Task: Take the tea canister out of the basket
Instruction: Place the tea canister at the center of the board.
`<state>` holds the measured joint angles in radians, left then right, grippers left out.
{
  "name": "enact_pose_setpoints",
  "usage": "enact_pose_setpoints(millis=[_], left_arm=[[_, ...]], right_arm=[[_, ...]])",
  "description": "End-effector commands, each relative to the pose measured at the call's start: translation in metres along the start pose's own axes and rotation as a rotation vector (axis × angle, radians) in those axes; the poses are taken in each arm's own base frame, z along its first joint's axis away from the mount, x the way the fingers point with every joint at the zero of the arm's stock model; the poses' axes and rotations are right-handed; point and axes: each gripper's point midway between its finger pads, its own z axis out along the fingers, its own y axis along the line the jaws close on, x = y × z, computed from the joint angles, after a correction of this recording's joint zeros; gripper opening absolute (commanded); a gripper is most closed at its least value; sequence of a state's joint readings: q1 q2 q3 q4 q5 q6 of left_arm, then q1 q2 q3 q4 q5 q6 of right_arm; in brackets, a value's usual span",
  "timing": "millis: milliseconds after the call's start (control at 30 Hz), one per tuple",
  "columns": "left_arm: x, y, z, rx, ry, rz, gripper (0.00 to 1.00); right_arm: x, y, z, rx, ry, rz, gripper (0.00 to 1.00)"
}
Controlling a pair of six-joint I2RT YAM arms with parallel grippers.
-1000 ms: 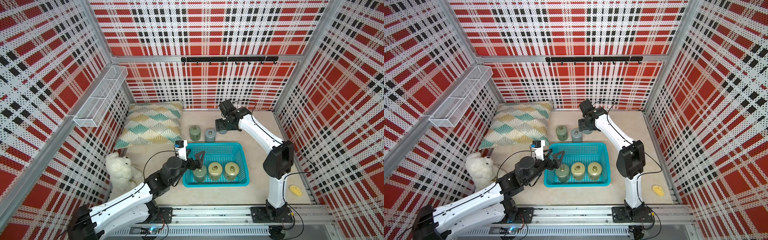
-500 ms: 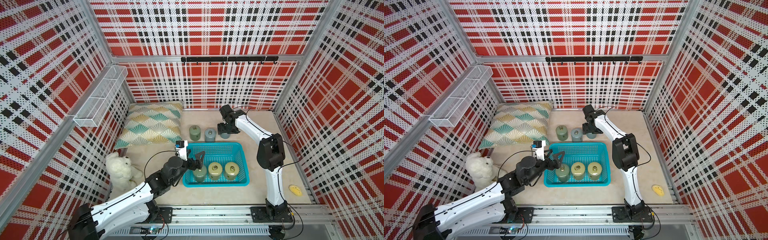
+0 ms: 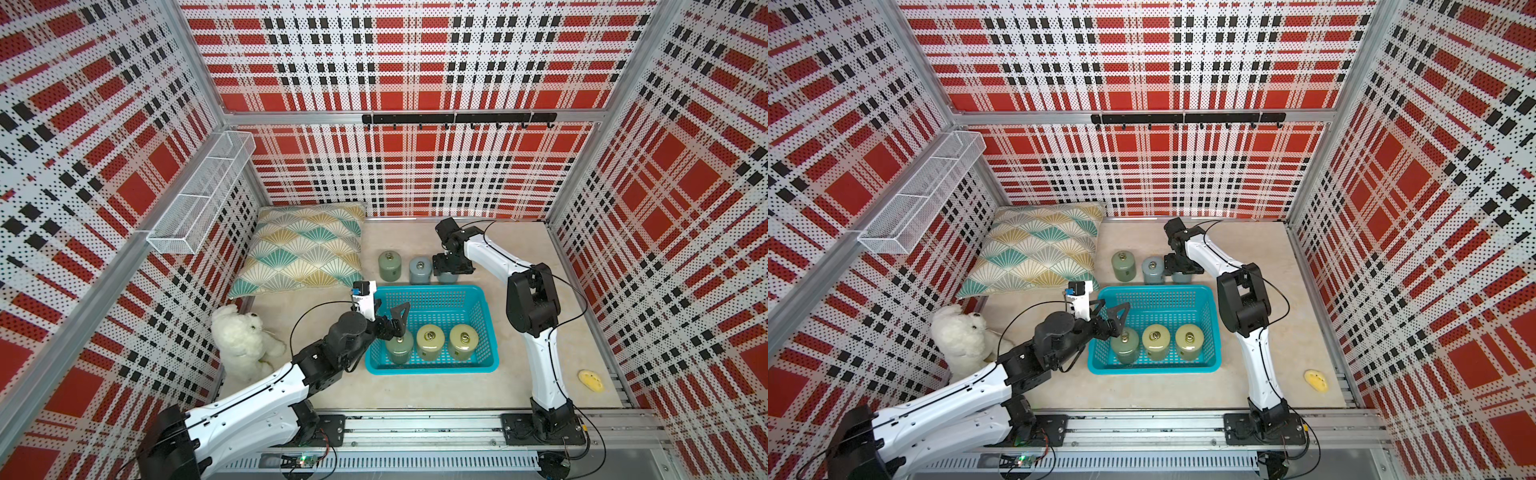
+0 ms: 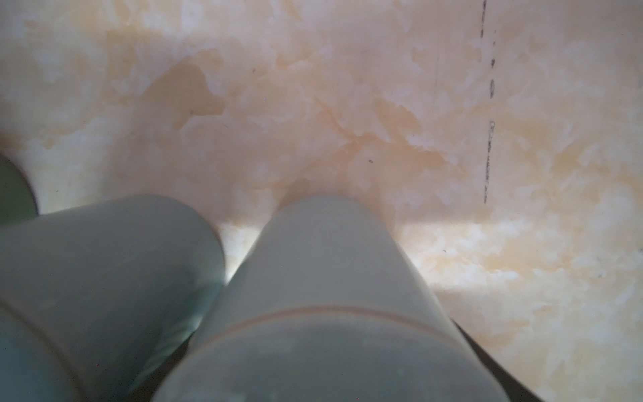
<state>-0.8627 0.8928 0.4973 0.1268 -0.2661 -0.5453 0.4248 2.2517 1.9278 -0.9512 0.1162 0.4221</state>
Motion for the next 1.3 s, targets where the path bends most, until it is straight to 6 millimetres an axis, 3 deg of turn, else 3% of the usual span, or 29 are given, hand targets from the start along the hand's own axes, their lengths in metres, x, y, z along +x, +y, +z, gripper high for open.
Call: enact_pose_setpoints(millis=[0,233,433,500,700,933,1267], left_arm=[[-0.005,-0.002,0.001,0.012,-0.017,0.004,0.99],[-0.004,-0.001,0.001,0.011,-0.014,0.003,0.99],[-0.004,0.000,0.001,0.005,-0.013,0.002,0.99],[-0.004,0.001,0.002,0.003,-0.012,0.002,0.99],[-0.003,0.003,0.004,-0.013,-0.003,-0.002,0.99],[-0.004,0.007,0.010,-0.042,0.016,-0.014,0.99],[-0.003,0.018,0.026,-0.098,0.083,-0.048,0.99]], right_arm=[[-0.005,-0.005,0.005,0.013,-0.019,0.001,0.75],[-0.005,-0.004,0.008,0.004,-0.018,0.006,0.82],[-0.008,-0.003,0.003,-0.005,-0.034,0.012,0.92],[-0.009,-0.003,-0.002,-0.008,-0.046,0.017,1.00],[-0.023,-0.004,-0.033,-0.029,-0.128,0.039,1.00],[-0.030,-0.001,-0.087,-0.125,-0.273,0.065,1.00],[0.000,0.025,-0.154,-0.380,-0.454,0.003,1.00]])
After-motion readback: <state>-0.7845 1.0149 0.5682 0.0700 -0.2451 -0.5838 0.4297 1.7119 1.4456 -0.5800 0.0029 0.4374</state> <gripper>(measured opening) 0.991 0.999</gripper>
